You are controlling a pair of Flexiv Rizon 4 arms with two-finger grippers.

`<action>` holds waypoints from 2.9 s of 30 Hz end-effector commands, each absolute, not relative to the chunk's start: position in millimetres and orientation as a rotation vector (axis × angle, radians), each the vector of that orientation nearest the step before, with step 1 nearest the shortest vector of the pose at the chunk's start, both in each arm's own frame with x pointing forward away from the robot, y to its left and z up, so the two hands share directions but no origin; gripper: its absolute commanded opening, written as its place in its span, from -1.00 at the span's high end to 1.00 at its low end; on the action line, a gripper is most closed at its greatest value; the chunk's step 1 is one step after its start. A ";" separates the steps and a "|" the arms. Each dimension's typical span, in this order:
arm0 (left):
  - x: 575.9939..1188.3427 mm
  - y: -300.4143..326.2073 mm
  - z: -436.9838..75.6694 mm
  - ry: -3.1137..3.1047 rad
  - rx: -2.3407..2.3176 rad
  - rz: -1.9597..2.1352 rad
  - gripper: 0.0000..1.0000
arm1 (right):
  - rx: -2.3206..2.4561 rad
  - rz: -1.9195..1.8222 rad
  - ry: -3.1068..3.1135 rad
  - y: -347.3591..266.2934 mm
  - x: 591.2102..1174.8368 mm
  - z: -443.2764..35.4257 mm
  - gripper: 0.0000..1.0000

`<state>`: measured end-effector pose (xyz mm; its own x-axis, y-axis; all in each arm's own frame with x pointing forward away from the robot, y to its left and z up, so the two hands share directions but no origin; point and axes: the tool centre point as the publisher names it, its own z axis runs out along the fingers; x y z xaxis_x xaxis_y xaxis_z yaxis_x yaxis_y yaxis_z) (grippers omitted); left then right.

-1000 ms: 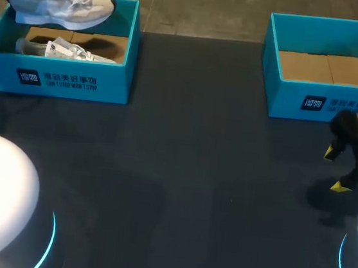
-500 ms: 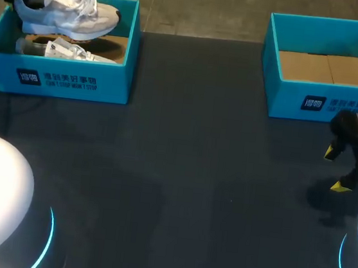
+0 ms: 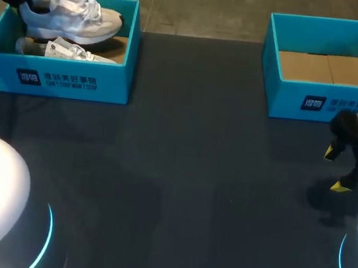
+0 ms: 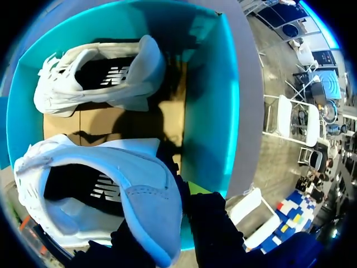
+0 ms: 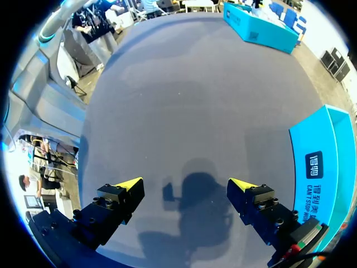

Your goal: Take the shoe out of the shoebox, open the shoe tongue, remove and reinsert the insole, then place the shoe into the shoebox

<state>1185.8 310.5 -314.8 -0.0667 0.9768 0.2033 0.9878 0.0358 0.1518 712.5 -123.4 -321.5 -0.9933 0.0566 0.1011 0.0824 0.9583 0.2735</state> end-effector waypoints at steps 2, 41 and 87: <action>1198.5 309.2 -325.6 -2.221 -2.101 -0.383 1.00 | -0.109 -0.423 -3.019 -122.9 712.0 -321.6 -1.00; 1206.7 299.5 -359.6 -2.202 -2.116 -0.268 1.00 | -0.109 -0.423 -3.019 -122.9 712.0 -321.6 -1.00; 1202.7 283.3 -360.2 -2.233 -2.174 -0.123 0.00 | -0.109 -0.423 -3.019 -122.9 712.0 -321.6 -1.00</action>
<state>1203.7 282.3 -365.1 -0.0298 0.9966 0.0764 0.9988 0.0267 0.0413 712.5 -123.4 -321.5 -0.9933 0.0566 0.1011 0.0825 0.9583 0.2735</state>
